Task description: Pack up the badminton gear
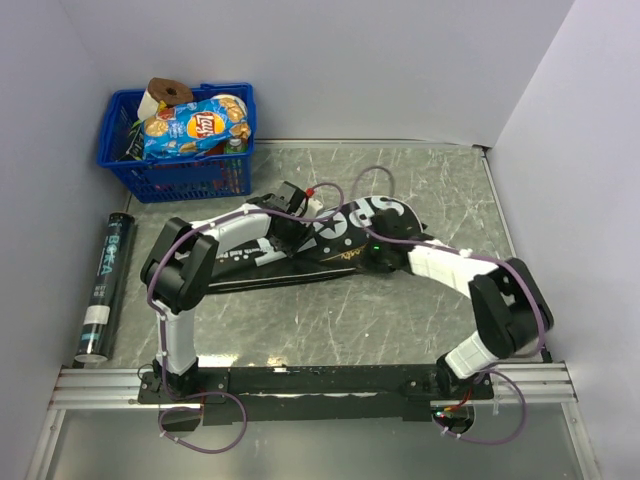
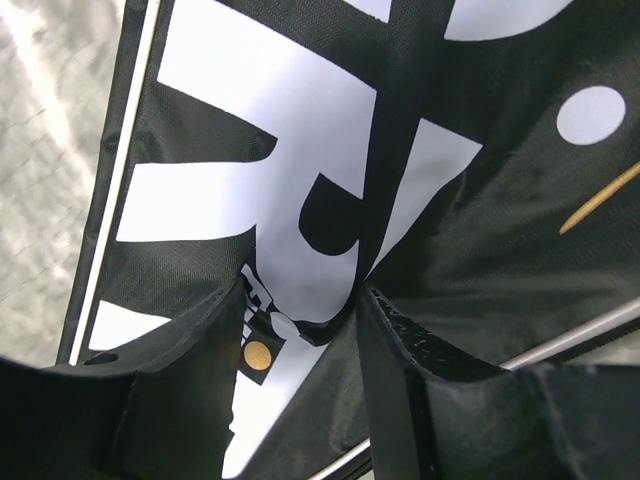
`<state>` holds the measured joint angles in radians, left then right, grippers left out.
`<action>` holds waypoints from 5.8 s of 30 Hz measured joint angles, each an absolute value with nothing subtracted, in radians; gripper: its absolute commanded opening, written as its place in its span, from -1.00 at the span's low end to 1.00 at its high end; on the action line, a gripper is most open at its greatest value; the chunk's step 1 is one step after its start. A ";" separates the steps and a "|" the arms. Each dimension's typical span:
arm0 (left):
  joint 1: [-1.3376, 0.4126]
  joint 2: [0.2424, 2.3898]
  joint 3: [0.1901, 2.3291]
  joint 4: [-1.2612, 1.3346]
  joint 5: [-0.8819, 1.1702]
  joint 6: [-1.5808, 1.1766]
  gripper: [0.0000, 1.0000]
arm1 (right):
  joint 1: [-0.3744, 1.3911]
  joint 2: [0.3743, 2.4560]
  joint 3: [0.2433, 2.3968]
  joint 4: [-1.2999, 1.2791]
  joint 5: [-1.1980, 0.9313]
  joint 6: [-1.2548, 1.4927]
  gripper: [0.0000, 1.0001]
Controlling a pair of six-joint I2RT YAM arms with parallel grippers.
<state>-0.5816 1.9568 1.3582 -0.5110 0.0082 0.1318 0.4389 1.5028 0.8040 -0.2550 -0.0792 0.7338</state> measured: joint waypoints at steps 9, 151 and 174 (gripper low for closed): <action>-0.611 1.957 1.357 -0.466 0.141 0.082 0.01 | 0.661 1.594 0.924 -0.114 -0.194 0.820 -1.00; -0.712 1.466 1.046 -0.620 0.047 -0.387 0.33 | 0.196 1.242 0.513 -0.264 -0.405 0.559 -1.00; -0.716 1.568 0.889 -0.383 0.100 -0.466 0.08 | 0.252 1.241 0.506 -0.285 -0.376 0.521 -1.00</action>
